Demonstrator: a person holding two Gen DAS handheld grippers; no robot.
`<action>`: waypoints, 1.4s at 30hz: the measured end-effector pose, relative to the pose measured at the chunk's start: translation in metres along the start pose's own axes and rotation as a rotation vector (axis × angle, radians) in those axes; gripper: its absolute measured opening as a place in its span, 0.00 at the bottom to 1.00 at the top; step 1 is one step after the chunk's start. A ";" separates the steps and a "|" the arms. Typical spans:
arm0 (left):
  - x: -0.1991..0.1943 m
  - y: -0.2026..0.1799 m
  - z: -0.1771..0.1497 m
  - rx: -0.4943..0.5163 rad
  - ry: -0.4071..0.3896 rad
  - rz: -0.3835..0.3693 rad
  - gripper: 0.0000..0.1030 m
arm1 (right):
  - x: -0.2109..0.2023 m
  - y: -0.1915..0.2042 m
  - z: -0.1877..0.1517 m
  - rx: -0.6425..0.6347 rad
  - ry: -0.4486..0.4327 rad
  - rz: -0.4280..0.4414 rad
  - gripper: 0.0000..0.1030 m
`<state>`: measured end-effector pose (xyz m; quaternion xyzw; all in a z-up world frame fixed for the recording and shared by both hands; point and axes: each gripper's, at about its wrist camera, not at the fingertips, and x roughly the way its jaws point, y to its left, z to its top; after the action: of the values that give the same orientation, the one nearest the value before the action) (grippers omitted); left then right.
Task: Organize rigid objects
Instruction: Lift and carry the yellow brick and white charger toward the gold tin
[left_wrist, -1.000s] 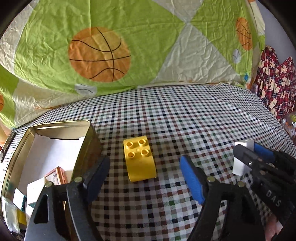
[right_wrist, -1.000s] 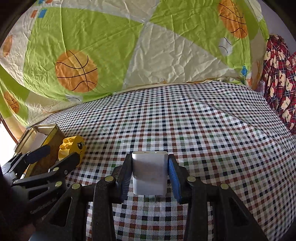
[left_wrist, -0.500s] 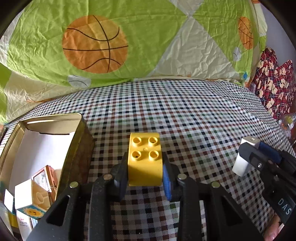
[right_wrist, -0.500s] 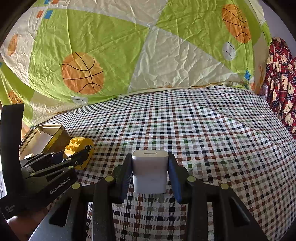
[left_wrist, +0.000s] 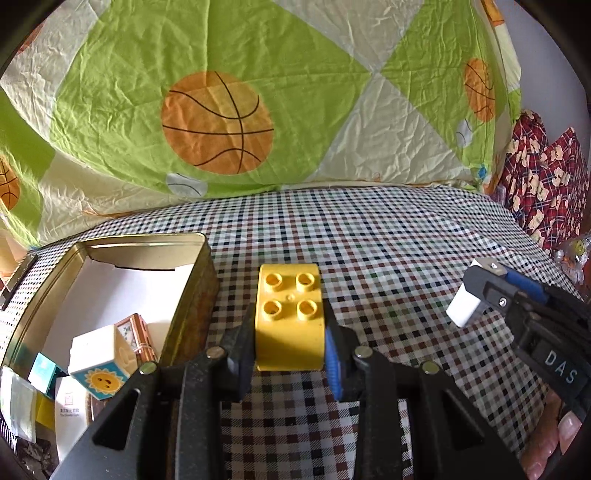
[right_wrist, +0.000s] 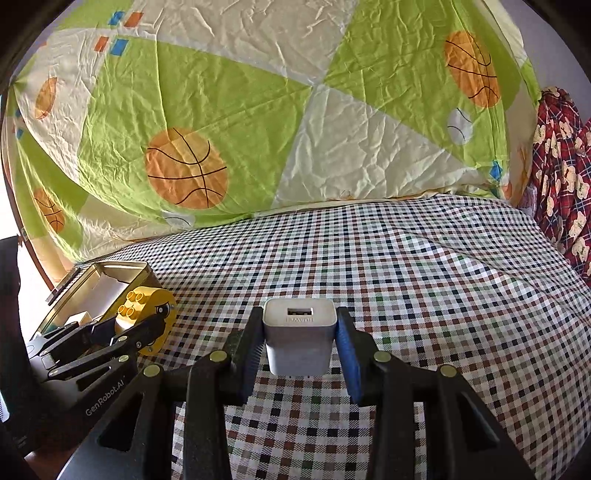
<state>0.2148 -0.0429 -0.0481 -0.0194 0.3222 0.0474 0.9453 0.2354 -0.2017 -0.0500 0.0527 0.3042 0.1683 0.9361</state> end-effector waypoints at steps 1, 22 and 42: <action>-0.003 0.002 -0.001 -0.006 -0.010 0.001 0.30 | -0.001 0.001 0.000 -0.001 -0.002 0.001 0.39; -0.065 0.015 -0.025 -0.028 -0.225 0.035 0.30 | -0.026 0.015 -0.008 -0.047 -0.079 -0.013 0.39; -0.091 0.026 -0.039 -0.042 -0.296 0.028 0.30 | -0.050 0.029 -0.016 -0.088 -0.176 -0.024 0.39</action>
<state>0.1165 -0.0269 -0.0232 -0.0276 0.1787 0.0696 0.9811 0.1800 -0.1916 -0.0294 0.0225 0.2137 0.1652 0.9626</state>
